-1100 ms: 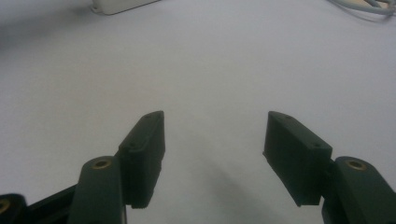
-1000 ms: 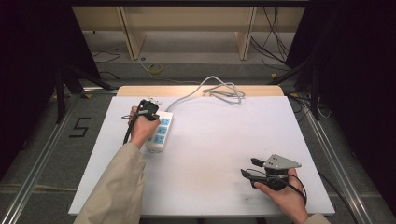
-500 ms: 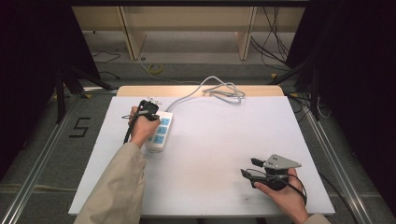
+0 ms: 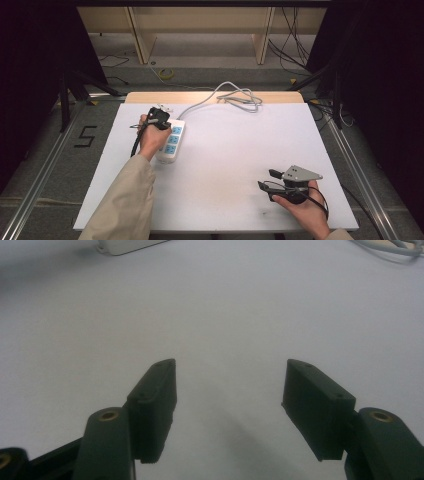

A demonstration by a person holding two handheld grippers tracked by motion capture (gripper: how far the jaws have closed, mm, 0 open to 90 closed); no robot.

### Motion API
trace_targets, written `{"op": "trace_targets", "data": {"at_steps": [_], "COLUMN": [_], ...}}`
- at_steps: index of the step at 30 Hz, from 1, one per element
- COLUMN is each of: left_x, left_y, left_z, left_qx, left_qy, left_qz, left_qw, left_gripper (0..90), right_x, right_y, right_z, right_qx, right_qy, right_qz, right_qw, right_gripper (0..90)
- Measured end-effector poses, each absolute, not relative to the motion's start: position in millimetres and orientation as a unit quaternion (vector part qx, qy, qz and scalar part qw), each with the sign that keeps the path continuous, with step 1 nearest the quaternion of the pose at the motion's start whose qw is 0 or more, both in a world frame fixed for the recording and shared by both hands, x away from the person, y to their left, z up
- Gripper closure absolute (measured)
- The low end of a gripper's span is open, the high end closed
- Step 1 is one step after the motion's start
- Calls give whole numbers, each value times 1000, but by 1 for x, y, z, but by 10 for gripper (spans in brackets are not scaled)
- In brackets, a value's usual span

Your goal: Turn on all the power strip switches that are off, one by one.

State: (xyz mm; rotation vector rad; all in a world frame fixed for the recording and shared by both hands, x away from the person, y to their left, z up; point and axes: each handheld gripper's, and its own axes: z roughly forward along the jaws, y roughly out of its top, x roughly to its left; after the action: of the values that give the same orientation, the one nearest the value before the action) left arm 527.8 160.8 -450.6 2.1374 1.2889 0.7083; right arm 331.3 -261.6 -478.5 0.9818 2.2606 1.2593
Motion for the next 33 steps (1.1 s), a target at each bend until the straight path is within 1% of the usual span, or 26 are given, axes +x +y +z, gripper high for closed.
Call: {"op": "trace_targets", "data": {"at_steps": [3, 8, 14, 24, 33], "left_x": [523, 516, 510, 503, 500], "left_y": [162, 167, 170, 179, 180], "left_z": [-443, -438, -432, -437, -433], "left_qx": [790, 794, 794, 791, 791], "left_qy": [479, 481, 481, 492, 492], "left_qz": [263, 259, 257, 249, 251], "left_qw": [277, 265, 270, 264, 265], "left_gripper": [898, 898, 898, 898, 898], "right_x": [331, 331, 331, 331, 331], "right_y": [-262, -262, -261, -261, -260], "right_z": [-479, -478, -478, -478, -478], "right_qx": [349, 348, 348, 348, 348], "right_qy": [803, 803, 803, 803, 803], "right_qz": [447, 446, 446, 446, 446], "right_qw": [186, 187, 188, 187, 188], "right_gripper": [392, 392, 392, 392, 392]}}
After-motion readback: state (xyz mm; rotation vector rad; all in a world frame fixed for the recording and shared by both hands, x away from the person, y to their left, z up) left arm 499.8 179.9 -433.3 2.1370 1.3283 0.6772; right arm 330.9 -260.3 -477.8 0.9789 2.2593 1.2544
